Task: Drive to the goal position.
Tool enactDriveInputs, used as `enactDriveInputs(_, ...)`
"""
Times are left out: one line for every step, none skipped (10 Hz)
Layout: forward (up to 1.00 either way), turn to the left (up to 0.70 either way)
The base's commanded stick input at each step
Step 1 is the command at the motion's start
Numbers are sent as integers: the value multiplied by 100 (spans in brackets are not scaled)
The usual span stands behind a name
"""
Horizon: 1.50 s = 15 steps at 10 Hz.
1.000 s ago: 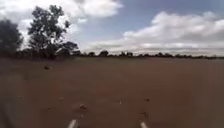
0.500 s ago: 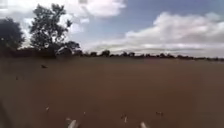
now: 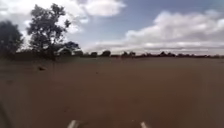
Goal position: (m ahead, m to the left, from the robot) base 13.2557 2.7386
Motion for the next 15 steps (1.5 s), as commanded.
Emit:
enactDriveInputs(70, 0)
enactDriveInputs(70, 0)
enactDriveInputs(70, 0)
enactDriveInputs(70, 0)
enactDriveInputs(70, 0)
enactDriveInputs(70, 0)
enactDriveInputs(70, 0)
enactDriveInputs(70, 0)
enactDriveInputs(70, 0)
enactDriveInputs(70, 0)
enactDriveInputs(70, 0)
enactDriveInputs(70, 0)
enactDriveInputs(70, 0)
enactDriveInputs(70, 0)
enactDriveInputs(70, 0)
